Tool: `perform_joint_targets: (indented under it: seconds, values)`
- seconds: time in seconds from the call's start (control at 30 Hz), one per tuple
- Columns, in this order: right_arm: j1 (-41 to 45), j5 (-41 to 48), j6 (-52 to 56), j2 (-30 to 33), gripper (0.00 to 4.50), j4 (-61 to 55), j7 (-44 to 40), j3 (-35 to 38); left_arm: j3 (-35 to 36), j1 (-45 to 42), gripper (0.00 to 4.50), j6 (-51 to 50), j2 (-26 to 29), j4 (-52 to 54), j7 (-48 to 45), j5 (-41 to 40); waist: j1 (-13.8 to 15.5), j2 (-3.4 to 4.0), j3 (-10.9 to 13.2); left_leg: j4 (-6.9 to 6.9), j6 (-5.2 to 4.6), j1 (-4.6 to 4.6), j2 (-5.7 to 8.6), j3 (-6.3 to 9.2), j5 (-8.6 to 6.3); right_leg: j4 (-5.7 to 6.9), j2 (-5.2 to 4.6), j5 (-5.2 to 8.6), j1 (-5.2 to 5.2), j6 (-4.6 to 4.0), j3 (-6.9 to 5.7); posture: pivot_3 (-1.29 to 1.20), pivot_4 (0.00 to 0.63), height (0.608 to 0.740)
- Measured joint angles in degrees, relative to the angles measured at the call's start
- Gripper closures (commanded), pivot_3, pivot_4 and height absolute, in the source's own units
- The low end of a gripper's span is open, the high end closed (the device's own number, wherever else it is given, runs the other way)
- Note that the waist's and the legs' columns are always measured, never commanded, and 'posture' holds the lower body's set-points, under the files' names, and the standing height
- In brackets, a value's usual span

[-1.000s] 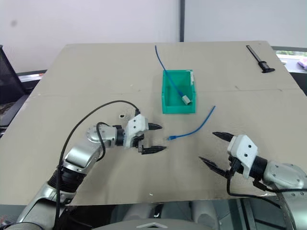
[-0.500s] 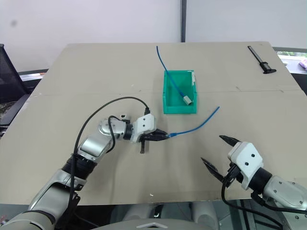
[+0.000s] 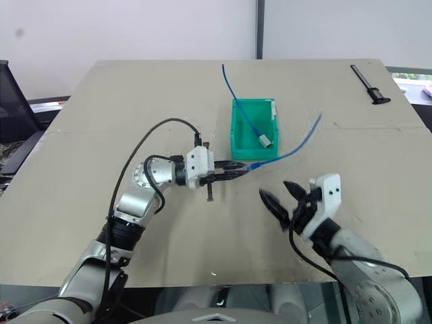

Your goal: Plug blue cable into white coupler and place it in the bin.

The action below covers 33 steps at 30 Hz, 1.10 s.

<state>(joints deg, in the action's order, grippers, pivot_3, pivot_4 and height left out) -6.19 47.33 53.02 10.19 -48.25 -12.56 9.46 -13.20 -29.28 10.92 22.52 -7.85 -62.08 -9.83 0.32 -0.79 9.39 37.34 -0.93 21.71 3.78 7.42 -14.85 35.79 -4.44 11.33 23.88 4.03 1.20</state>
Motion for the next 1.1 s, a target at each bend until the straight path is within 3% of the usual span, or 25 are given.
perform_joint_targets:
  seconds: [0.17,0.37,0.57,0.83,1.07,1.1]
  values:
    - [10.0,10.7,1.2,-6.6,1.75,4.4,10.9,0.5,1.0,-0.5,4.50,6.6,-0.6,0.0,2.9,1.8,-0.1,0.01,0.0,-0.01,0.01,0.00,0.02,0.02,0.01,0.01,0.04,-0.01,0.02,-0.01,-0.01,0.00,0.150,0.740]
    - [13.1,18.8,1.1,-5.6,1.75,7.6,17.5,0.5,1.2,-1.6,4.50,9.4,-0.7,-0.1,3.8,1.9,-0.3,0.02,0.0,-0.01,0.00,0.01,0.05,0.02,0.01,0.02,0.06,-0.01,0.01,-0.01,0.00,0.00,0.150,0.740]
    - [15.3,23.0,-0.8,-4.1,4.45,10.5,21.1,0.4,0.9,-1.6,4.50,9.5,-0.9,0.0,3.9,1.9,-1.2,0.02,0.0,-0.01,-0.01,-0.01,0.01,0.04,0.01,0.06,0.18,-0.01,0.02,-0.01,0.03,0.00,0.150,0.740]
    - [15.3,26.4,-2.8,-0.7,4.45,10.8,22.7,-0.8,0.6,-1.5,4.50,9.2,-0.8,0.6,4.3,1.9,-1.2,0.03,0.0,-0.01,-0.01,-0.01,0.01,0.02,0.01,0.06,0.21,-0.01,0.01,0.00,0.08,0.00,0.150,0.740]
    - [15.4,29.1,-4.0,2.7,4.50,11.3,23.2,-2.0,2.3,2.4,1.13,-6.9,2.4,7.5,5.1,-3.9,-1.5,0.04,0.0,-0.02,-0.02,-0.03,-0.04,0.02,0.01,0.07,0.27,-0.01,0.02,0.00,0.11,0.00,0.150,0.740]
    - [15.5,29.6,-4.2,3.2,4.50,11.5,23.1,-2.0,3.2,3.6,1.13,-9.8,3.5,8.8,5.6,-4.5,-1.5,0.04,0.0,-0.02,-0.02,-0.04,-0.04,0.02,0.00,0.06,0.27,0.00,0.02,0.00,0.11,0.00,0.150,0.740]
